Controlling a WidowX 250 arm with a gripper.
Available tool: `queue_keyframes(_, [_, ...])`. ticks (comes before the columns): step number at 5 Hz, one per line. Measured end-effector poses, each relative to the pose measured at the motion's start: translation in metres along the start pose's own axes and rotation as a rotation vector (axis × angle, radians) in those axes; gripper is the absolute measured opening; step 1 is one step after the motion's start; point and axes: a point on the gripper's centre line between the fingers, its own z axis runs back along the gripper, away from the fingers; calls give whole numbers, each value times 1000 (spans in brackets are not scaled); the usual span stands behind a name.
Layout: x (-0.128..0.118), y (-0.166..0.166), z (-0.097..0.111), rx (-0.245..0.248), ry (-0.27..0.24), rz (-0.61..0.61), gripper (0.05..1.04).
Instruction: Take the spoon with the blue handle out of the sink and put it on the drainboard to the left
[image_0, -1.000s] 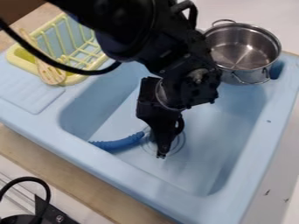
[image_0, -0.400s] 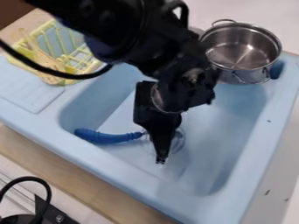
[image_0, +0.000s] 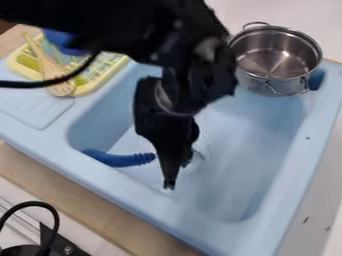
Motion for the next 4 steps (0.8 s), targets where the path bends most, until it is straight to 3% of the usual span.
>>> queue_keyframes(4, [6,-2,52,-60,58,-137,75])
